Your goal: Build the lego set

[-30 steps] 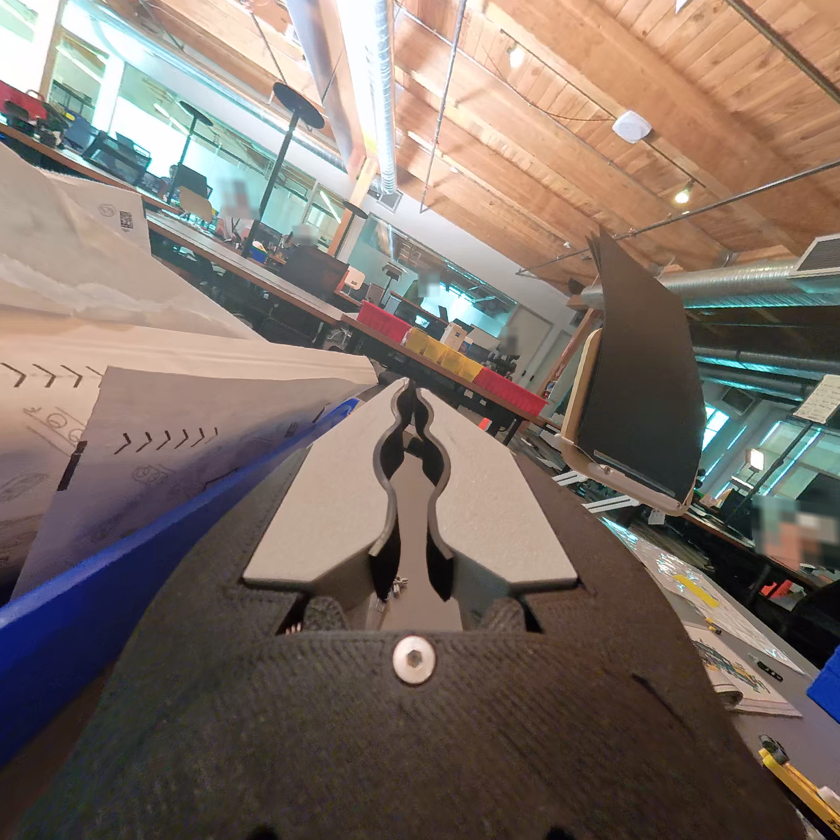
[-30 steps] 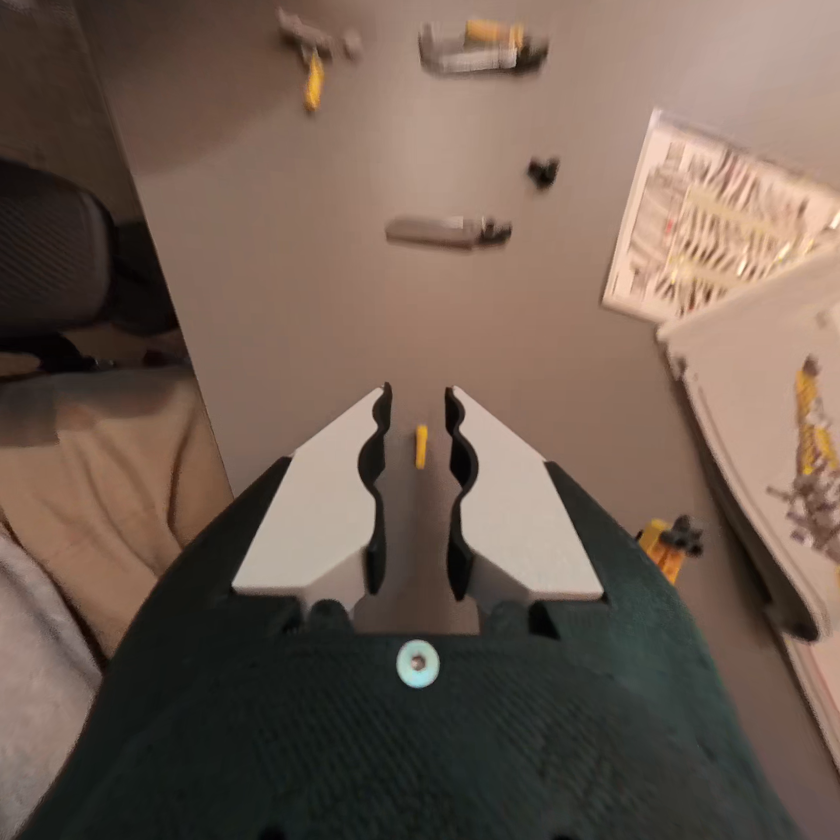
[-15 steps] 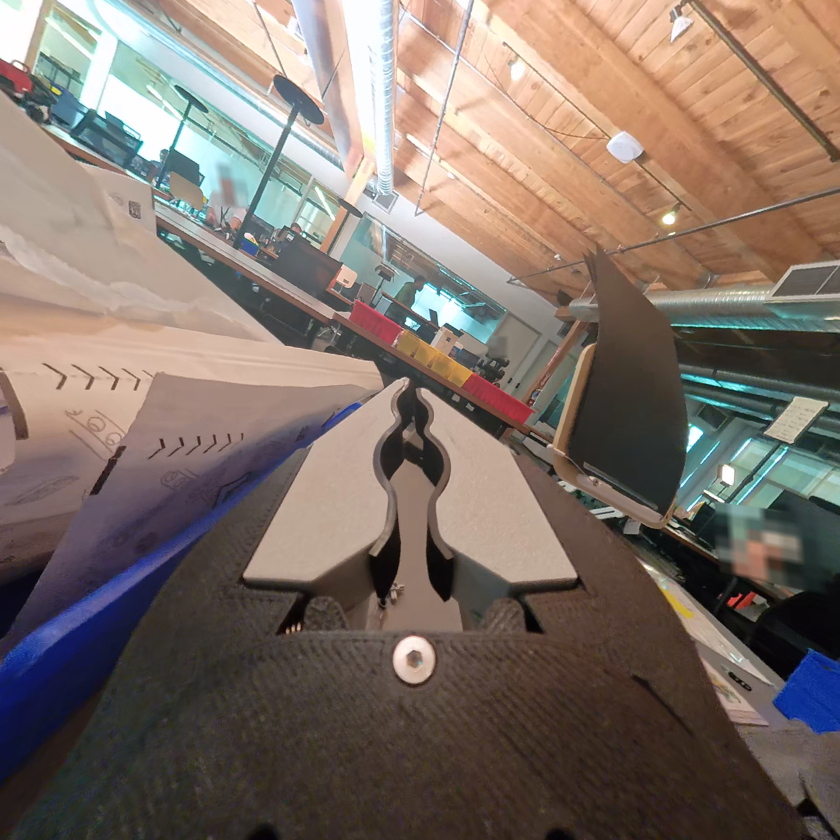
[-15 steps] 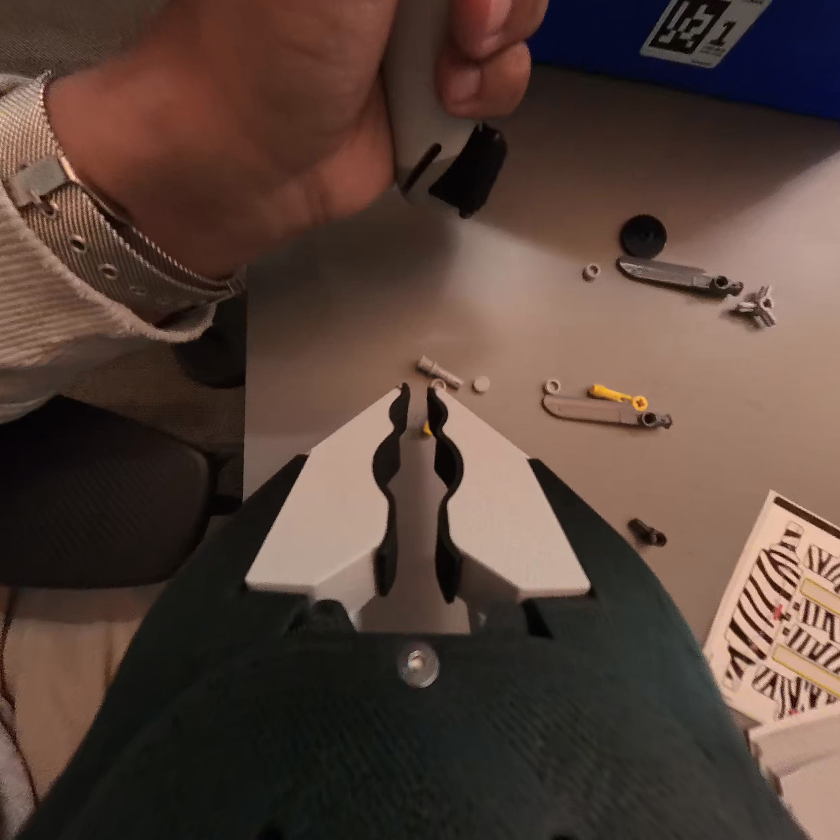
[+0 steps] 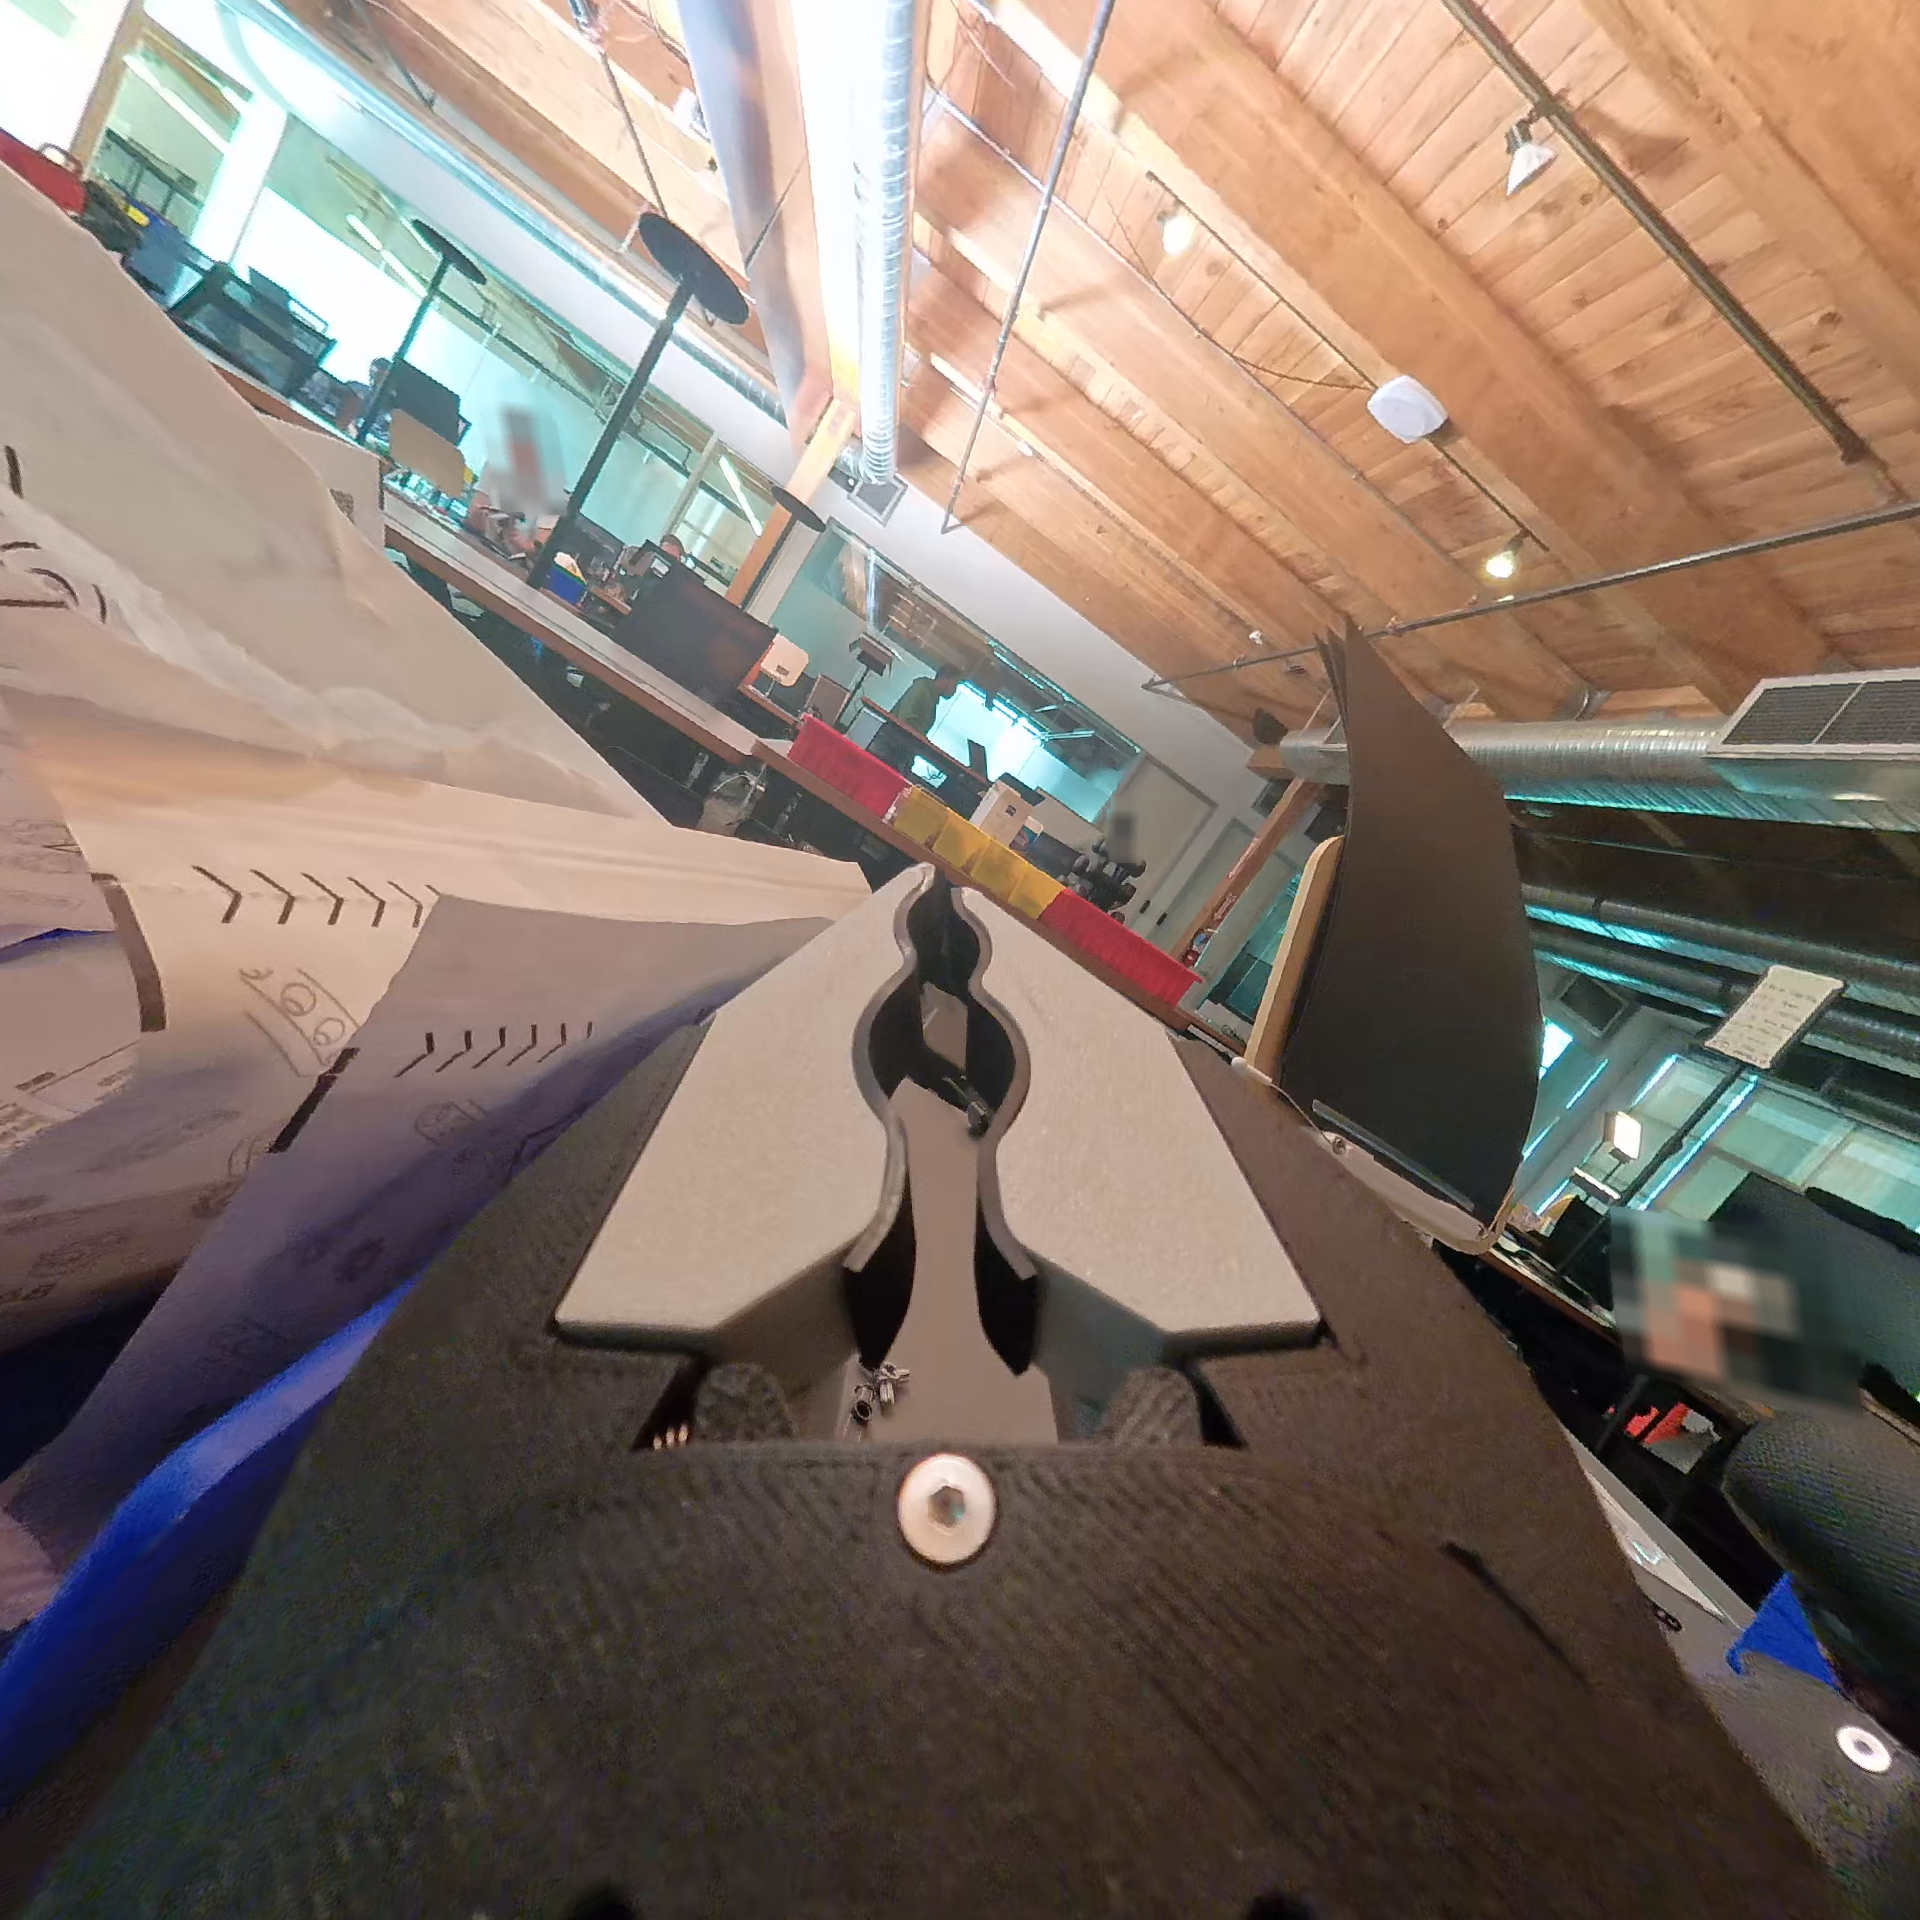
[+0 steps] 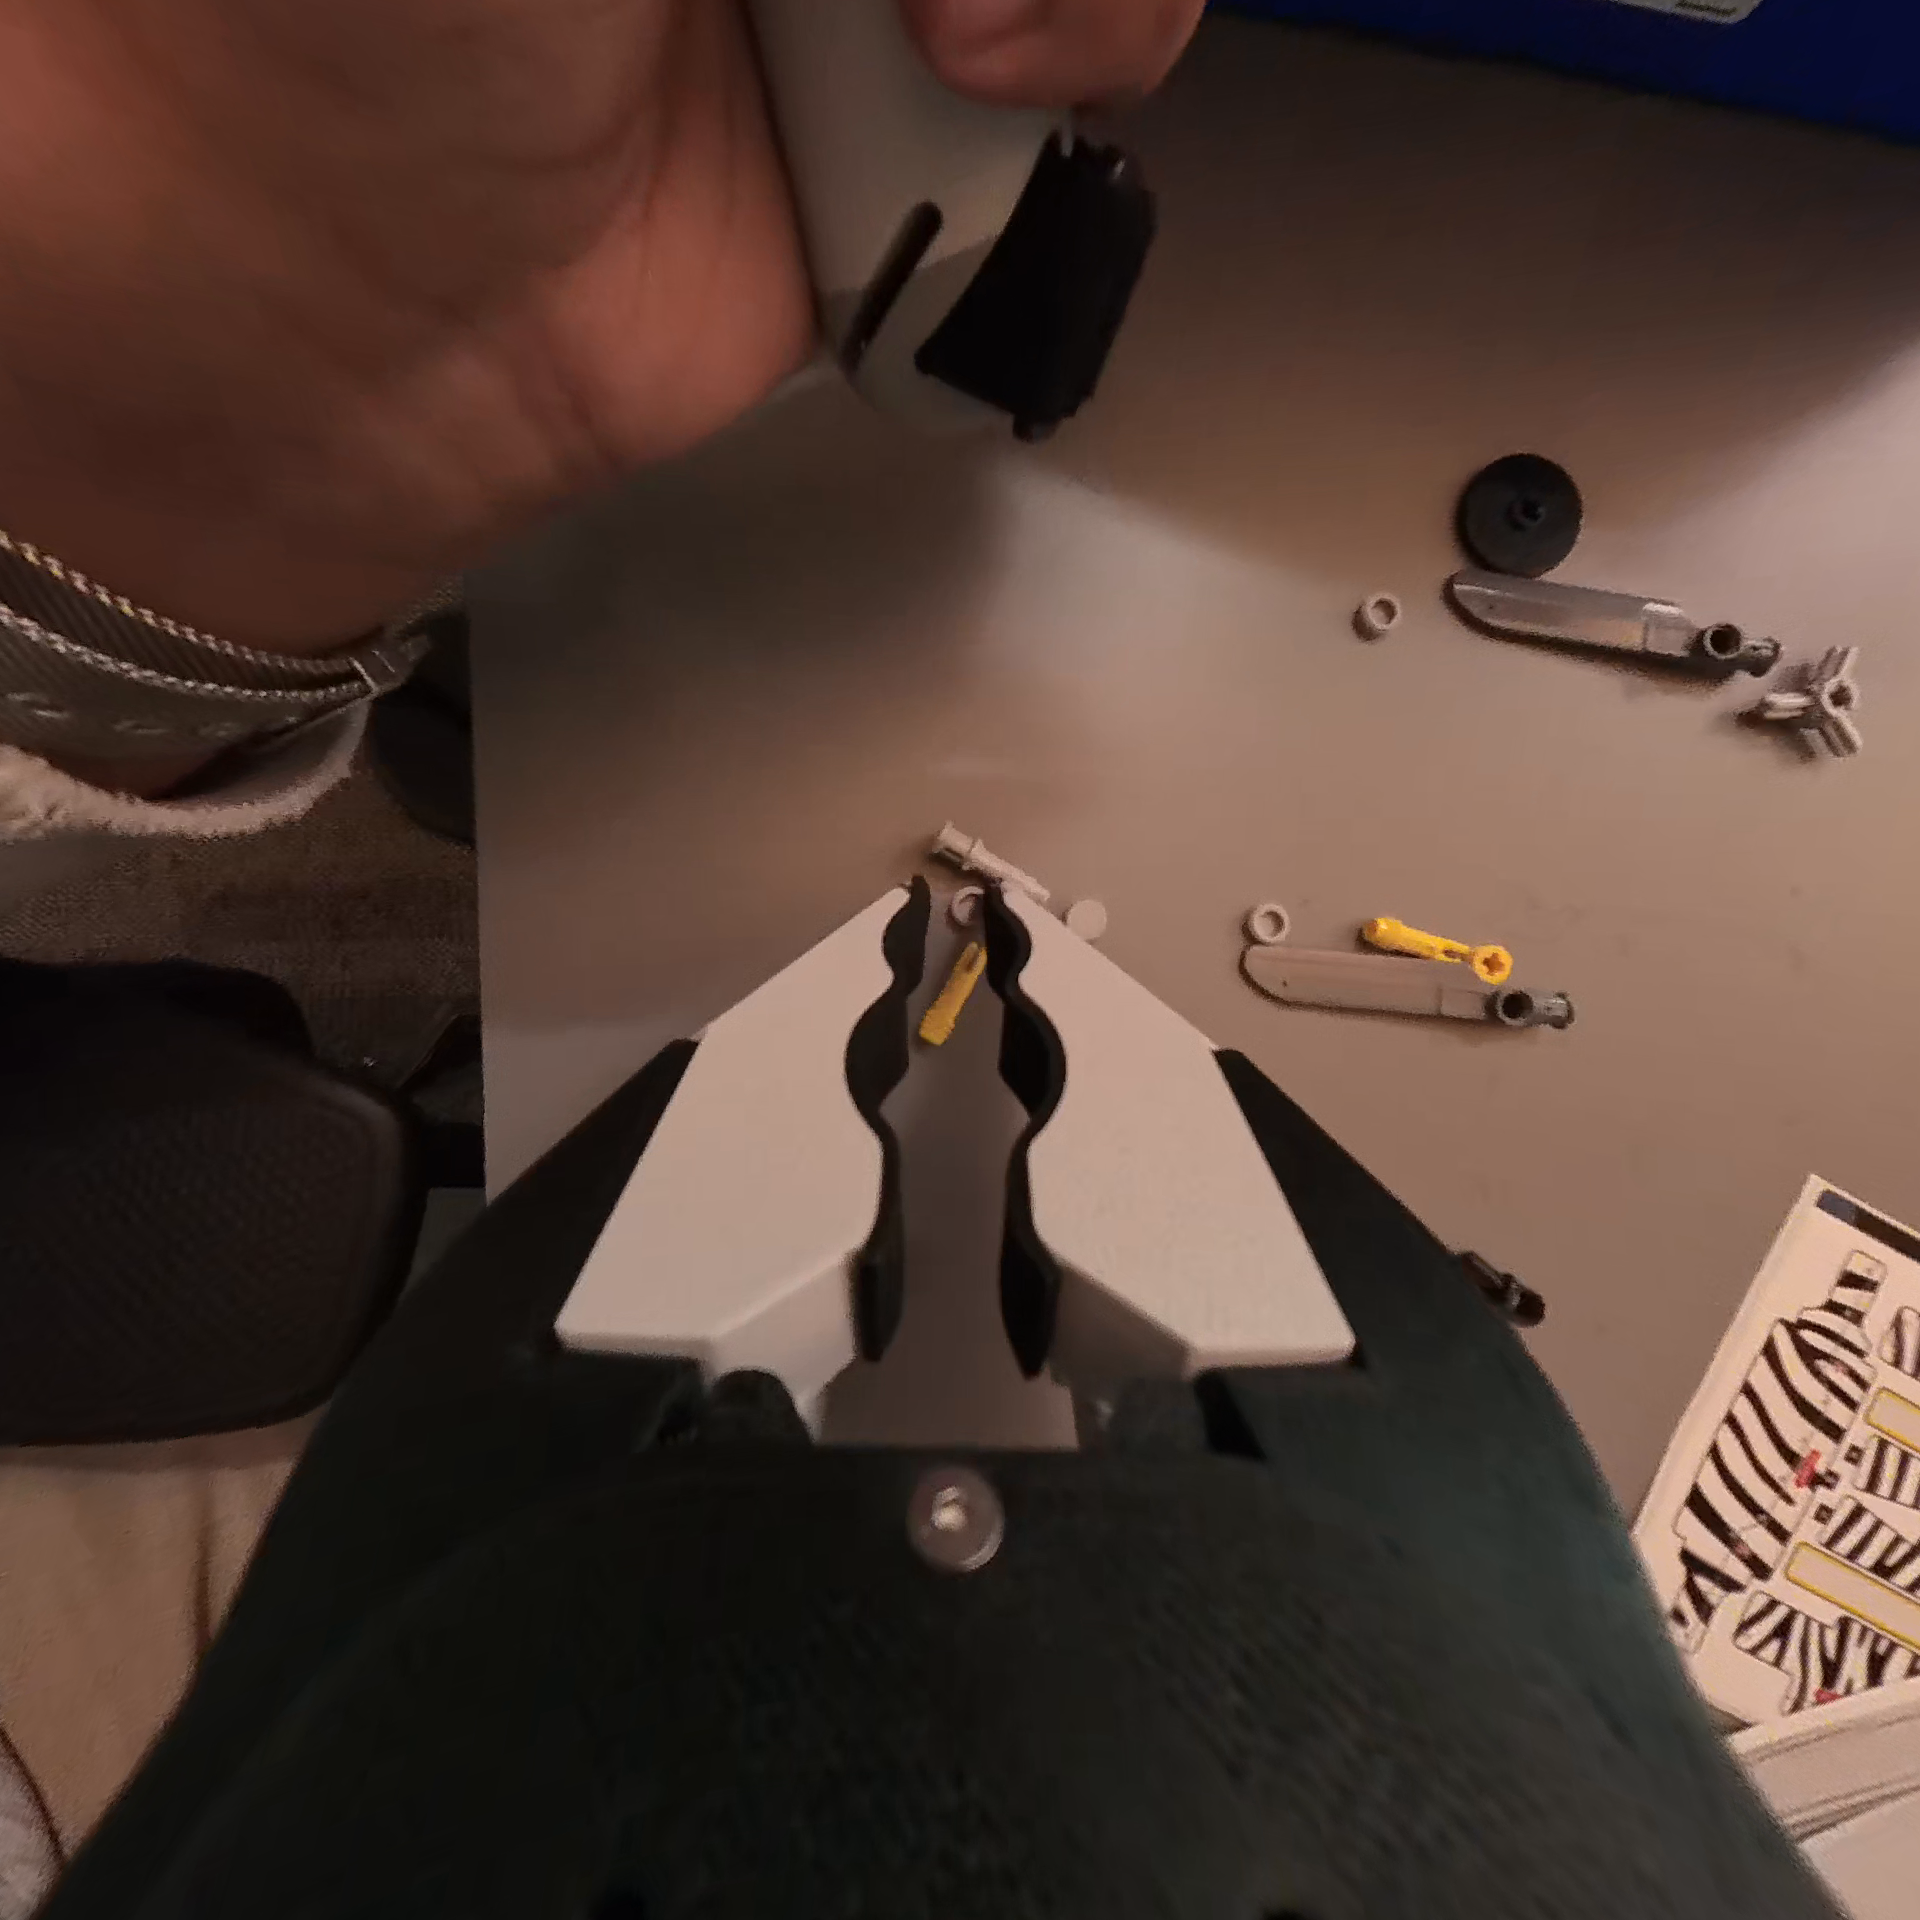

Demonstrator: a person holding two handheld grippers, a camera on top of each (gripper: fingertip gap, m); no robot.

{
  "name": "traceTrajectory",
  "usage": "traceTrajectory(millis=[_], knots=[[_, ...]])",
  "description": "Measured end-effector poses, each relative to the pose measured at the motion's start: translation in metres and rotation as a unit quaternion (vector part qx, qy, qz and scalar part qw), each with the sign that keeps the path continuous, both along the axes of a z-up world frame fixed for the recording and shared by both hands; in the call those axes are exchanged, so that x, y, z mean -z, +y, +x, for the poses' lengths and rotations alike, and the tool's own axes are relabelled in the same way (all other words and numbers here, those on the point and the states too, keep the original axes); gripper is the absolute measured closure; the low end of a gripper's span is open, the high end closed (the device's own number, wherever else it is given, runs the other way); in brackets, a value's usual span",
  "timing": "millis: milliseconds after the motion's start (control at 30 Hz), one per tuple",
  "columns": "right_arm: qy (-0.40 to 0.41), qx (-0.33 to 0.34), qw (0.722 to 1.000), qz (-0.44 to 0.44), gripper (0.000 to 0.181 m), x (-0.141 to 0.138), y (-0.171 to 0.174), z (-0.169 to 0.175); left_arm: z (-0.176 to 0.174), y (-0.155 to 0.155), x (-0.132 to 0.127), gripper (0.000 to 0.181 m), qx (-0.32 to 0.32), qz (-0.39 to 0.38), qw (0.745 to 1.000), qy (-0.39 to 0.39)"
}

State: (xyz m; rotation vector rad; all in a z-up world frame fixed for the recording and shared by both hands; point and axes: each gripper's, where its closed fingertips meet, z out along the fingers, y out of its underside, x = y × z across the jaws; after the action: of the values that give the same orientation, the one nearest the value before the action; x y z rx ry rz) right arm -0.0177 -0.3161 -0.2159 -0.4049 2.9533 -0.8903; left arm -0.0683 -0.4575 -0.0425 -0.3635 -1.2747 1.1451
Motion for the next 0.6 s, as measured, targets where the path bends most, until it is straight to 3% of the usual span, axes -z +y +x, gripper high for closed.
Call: traceTrajectory(millis=[33, 300, 600], knots=[[0.002, -0.001, 1.0, 0.002, 0.172, 0.0, -0.001, 0.0, 0.0, 0.001, 0.0, 0.181, 0.0, 0.0, 1.0, 0.0], [0.011, -0.025, 1.0, 0.014, 0.176, 0.0, 0.023, 0.015, -0.004, 0.005, 0.001, 0.181, 0.001, -0.001, 1.0, 0.002], [0.011, 0.048, 0.998, 0.044, 0.177, 0.001, 0.119, 0.007, -0.012, 0.012, 0.001, 0.181, 0.008, -0.002, 1.0, 0.001]])
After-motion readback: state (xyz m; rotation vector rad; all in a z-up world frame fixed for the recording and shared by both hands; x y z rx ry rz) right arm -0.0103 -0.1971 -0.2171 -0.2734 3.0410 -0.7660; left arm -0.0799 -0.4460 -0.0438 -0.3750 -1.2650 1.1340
